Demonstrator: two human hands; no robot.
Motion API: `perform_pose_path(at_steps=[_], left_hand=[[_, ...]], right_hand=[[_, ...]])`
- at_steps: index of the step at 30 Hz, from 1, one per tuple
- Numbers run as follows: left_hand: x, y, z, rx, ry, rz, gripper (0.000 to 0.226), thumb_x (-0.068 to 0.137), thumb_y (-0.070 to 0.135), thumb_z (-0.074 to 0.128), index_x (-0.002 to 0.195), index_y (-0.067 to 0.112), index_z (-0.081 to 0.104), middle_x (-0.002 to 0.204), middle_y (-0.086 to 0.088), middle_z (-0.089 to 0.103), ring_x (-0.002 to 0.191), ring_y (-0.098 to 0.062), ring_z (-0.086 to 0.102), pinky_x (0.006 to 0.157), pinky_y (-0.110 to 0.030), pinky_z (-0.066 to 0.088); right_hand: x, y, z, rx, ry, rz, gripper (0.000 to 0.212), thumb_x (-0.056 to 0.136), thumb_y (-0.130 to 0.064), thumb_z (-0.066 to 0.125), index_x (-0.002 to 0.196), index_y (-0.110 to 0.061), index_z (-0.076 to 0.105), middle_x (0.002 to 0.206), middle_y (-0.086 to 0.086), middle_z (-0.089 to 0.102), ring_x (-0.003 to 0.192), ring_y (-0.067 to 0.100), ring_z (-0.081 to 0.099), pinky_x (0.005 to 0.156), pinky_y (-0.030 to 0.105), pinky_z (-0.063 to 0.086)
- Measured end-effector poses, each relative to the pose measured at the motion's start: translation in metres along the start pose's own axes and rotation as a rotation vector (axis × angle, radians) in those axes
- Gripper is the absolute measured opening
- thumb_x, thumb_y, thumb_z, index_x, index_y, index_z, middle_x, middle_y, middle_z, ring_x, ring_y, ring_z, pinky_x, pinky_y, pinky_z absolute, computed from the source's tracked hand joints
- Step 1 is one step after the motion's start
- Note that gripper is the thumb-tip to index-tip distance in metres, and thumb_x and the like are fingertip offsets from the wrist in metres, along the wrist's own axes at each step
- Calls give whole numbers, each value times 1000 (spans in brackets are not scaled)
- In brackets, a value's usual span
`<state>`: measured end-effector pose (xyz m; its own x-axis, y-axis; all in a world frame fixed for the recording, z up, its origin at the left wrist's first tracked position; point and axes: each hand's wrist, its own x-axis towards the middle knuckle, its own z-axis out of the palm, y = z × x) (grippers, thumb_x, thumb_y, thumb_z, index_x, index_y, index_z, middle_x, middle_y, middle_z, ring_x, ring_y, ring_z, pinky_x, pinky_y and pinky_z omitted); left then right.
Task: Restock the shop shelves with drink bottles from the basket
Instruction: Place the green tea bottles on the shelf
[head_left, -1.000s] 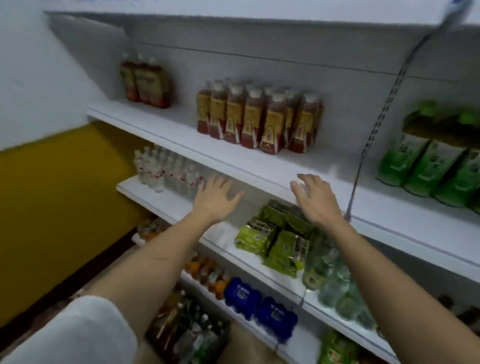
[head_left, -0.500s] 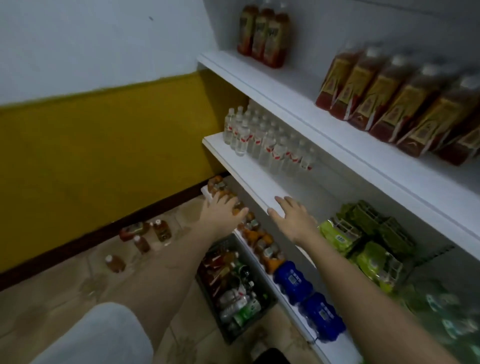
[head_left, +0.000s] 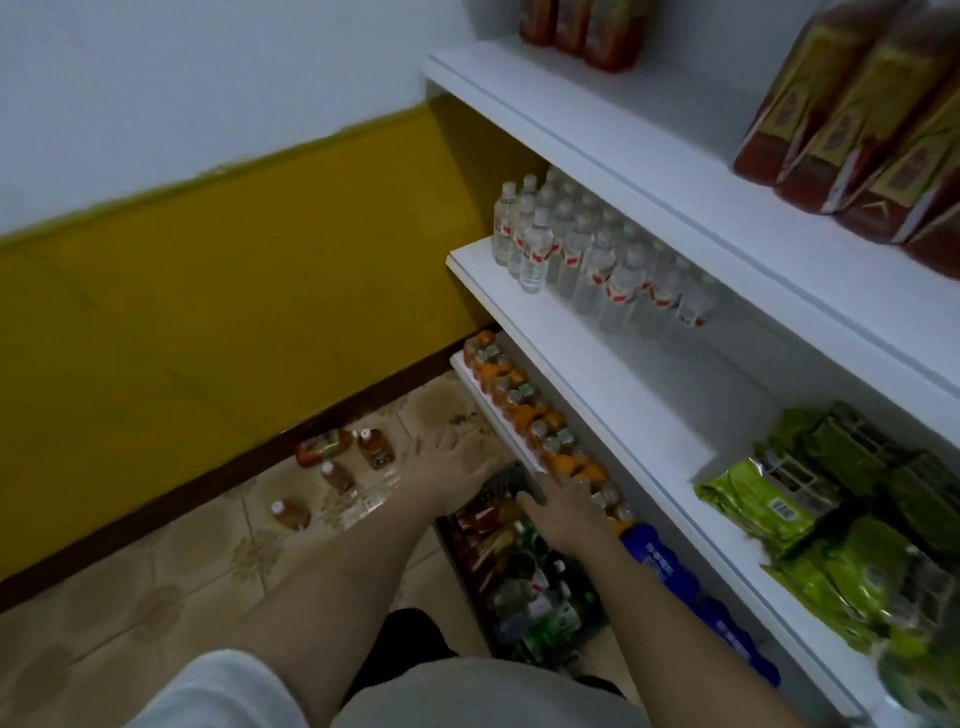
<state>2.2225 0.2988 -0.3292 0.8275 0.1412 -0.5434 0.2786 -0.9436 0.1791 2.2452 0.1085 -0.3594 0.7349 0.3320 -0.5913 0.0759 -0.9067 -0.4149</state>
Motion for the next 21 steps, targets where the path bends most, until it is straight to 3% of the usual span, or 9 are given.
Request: perform_pose_path(at_steps=[4,10,14,18,21], left_hand=[[35,0,4,53,-66,74,71,99,67,18,160,31,13,168,-1,5,154,-27,1,122,-51,-1],[94,-15,18,100,-159,317,72,97,71,18,158,35,16,167,-3,17,152,-28,13,124,-50,7],[121,-25,16,186,-343,452,72,98,69,20,158,29,20,166,2,16,153,-23,6,124,-47,6],[139,-31,27,216,-430,540,73,98,69,20,159,30,17,168,1,10,154,-20,-4,124,-45,3],[142,-37,44,272,-480,581,75,96,72,17,158,30,22,167,1,15,155,-20,-2,124,-46,2]], right_hand=[[20,3,10,92,9,72,71,92,-71,25,153,-34,30,160,4,28,141,32,32,111,52,33],[44,-8,37,218,87,299,66,98,-63,30,155,-28,26,161,5,25,144,31,28,116,47,28],[65,-19,85,405,94,509,86,81,-77,18,153,-31,32,161,4,29,144,31,29,116,51,27],[70,-48,106,531,68,619,67,99,-60,31,157,-27,23,163,9,21,147,34,24,117,46,27],[77,-56,125,649,63,678,66,101,-58,29,156,-23,23,159,13,28,143,36,31,111,43,31]])
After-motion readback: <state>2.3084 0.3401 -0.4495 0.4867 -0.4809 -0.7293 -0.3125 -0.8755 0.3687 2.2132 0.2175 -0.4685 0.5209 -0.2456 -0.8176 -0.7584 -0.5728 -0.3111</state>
